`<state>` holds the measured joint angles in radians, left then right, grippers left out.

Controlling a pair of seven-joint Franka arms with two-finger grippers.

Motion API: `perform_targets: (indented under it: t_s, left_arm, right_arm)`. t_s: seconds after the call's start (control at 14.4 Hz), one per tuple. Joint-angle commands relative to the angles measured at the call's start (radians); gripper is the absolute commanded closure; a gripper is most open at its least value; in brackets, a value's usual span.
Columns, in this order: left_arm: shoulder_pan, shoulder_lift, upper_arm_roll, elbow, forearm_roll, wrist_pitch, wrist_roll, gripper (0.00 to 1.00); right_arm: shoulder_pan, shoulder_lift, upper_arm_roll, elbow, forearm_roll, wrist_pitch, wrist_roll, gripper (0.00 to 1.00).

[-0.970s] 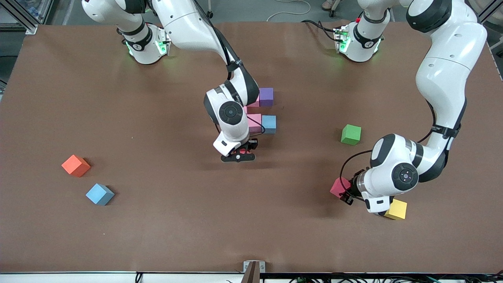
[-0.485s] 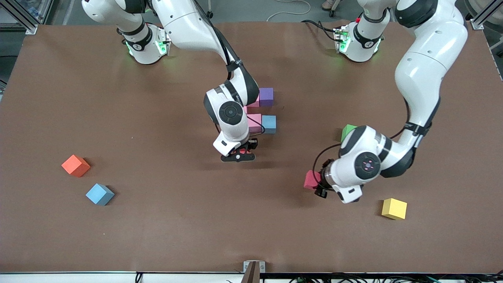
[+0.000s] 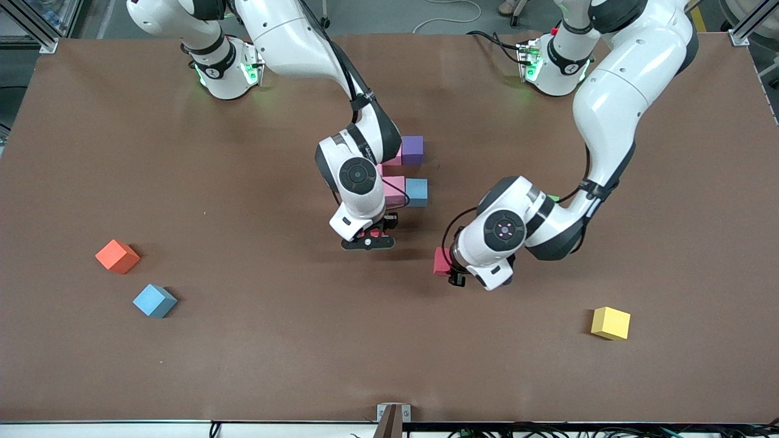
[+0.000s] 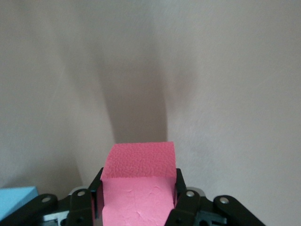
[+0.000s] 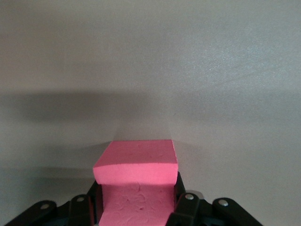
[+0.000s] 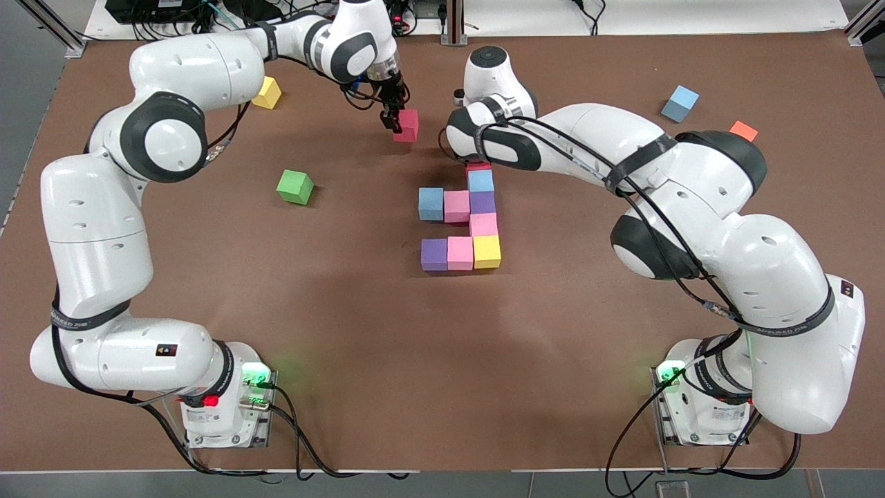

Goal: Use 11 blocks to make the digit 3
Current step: 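Carry the pink cube with the left gripper while the right gripper opens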

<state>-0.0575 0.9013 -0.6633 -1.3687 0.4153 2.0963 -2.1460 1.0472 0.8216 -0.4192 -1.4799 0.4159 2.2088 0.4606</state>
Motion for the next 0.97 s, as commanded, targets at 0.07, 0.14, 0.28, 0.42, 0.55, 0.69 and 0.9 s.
perform_targets:
  t_s: [0.07, 0.14, 0.28, 0.42, 0.55, 0.69, 0.9]
  left_arm:
    - [-0.021, -0.027, 0.008, -0.018, 0.011, -0.015, -0.038, 0.80]
    - [-0.024, -0.027, 0.007, -0.019, 0.011, -0.015, -0.045, 0.80]
    - [-0.036, -0.025, 0.008, -0.021, 0.011, -0.016, -0.055, 0.80]
    - [-0.035, -0.028, 0.007, -0.033, 0.011, -0.036, -0.052, 0.80]
    - [-0.036, -0.027, 0.007, -0.032, 0.011, -0.036, -0.054, 0.80]
    - [-0.044, -0.027, 0.007, -0.030, 0.011, -0.036, -0.055, 0.80]
    - [-0.054, -0.027, 0.005, -0.029, 0.007, -0.036, -0.066, 0.80]
  right_arm:
    - [0.022, -0.003, -0.003, -0.056, 0.001, -0.004, 0.009, 0.80]
    - [0.020, -0.002, -0.003, -0.054, 0.003, -0.001, 0.009, 0.69]
    - [0.020, -0.001, -0.003, -0.054, 0.001, 0.031, 0.009, 0.48]
    - [0.014, 0.001, -0.003, -0.054, -0.005, 0.040, -0.005, 0.19]
    - [0.010, 0.001, -0.003, -0.053, -0.009, 0.039, -0.016, 0.00]
    - [0.008, 0.001, -0.003, -0.046, -0.009, 0.040, -0.037, 0.00]
    - [0.008, -0.001, -0.003, -0.045, -0.005, 0.039, -0.037, 0.00]
